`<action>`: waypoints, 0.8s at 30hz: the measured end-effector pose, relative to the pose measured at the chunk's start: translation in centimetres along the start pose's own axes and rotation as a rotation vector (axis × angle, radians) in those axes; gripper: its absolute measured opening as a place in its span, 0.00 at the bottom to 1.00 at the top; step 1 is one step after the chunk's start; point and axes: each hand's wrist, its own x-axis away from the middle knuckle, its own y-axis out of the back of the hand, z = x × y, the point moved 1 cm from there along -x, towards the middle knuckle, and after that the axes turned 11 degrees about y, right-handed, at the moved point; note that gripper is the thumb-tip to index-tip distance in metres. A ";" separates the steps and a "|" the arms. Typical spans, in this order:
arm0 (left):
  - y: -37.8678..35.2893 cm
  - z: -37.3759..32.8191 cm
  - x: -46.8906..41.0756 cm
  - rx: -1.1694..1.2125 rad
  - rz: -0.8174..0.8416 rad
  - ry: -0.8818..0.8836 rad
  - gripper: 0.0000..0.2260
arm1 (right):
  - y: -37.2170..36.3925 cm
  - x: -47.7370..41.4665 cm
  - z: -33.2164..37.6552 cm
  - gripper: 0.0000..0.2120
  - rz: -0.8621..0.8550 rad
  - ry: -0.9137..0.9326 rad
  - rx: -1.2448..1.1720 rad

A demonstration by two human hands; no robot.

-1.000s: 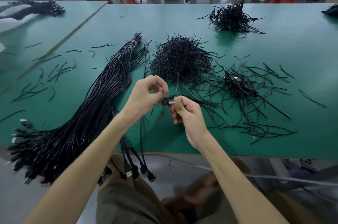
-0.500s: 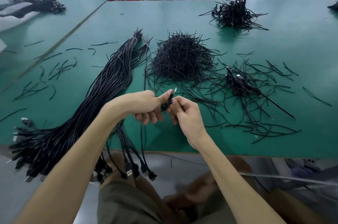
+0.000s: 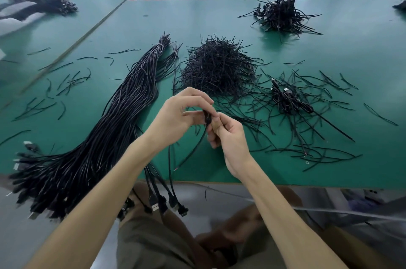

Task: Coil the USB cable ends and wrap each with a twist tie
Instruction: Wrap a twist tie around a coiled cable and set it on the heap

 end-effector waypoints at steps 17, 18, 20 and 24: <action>-1.4 1.0 0.3 0.177 0.044 0.202 0.19 | -0.3 0.0 -0.6 0.14 0.014 0.042 0.049; -1.4 1.1 0.3 0.150 0.027 0.200 0.18 | -0.2 0.0 -0.7 0.15 0.017 0.040 0.064; -1.2 1.3 0.2 0.153 -0.002 0.202 0.16 | -0.2 0.0 -0.6 0.16 0.020 0.050 0.072; -0.8 1.3 0.2 0.157 -0.005 0.243 0.19 | -0.4 0.0 0.0 0.20 0.024 0.064 0.012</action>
